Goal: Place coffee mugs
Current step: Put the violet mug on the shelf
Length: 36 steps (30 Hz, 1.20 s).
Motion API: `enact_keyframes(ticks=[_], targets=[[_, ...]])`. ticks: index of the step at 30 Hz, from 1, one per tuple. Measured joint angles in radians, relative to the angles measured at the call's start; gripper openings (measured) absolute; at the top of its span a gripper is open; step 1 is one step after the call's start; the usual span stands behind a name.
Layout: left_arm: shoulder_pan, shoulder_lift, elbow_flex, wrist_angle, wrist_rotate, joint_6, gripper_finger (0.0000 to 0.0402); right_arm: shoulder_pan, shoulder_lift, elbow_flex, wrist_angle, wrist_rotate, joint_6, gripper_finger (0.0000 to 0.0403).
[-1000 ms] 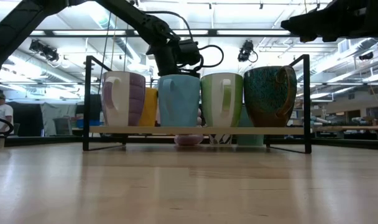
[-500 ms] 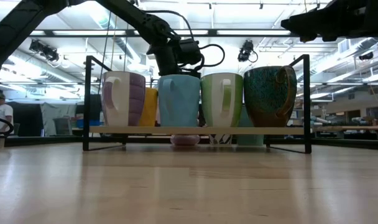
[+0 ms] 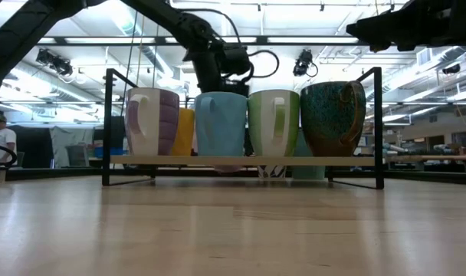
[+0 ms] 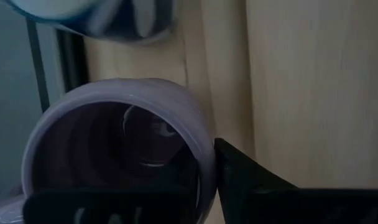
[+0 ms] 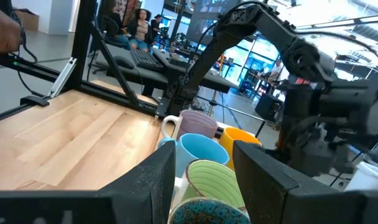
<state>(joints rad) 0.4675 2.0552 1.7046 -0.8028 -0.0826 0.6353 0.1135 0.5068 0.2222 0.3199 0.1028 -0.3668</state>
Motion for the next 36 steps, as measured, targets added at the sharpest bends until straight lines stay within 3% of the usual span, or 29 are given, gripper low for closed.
enact_keyframes(ticks=[7,18,36], targets=[[0.000,0.000,0.134,-0.143,0.010,-0.047,0.0044,0.000,0.000,0.000,0.000,0.006,0.000,0.0166],[-0.030,-0.005,0.278,-0.359,0.169,-0.183,0.0042,0.000,0.000,0.000,0.000,0.008,0.000,0.0166],[-0.155,-0.005,0.284,-0.467,0.154,-0.310,0.0046,0.000,0.000,0.000,0.008,0.008,0.004,0.0166]])
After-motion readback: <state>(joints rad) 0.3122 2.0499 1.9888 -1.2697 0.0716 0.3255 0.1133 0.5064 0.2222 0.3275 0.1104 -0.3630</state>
